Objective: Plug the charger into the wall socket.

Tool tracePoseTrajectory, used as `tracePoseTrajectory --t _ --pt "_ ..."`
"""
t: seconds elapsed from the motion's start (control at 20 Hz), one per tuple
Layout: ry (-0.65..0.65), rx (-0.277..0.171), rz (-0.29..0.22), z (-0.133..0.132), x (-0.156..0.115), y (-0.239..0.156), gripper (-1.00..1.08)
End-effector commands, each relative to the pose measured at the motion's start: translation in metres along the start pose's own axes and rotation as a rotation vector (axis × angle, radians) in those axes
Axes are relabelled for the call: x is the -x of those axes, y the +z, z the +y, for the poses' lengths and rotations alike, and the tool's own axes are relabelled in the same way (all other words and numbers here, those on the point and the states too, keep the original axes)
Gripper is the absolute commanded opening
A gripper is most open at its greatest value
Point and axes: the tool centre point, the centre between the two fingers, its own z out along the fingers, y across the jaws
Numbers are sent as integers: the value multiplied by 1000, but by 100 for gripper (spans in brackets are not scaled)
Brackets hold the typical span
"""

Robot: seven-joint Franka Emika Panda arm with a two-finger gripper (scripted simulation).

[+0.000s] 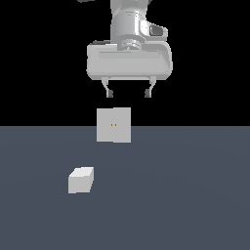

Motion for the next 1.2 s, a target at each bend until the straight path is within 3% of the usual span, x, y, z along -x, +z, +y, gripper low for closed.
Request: tracePoseTrajectory --t 0.0,0.55,1.15 --pt "0 0 0 0 0 0 100" --pt "-19 -2 19 -11 15 14 100" --pt "-80 -7 82 -45 65 60 100"
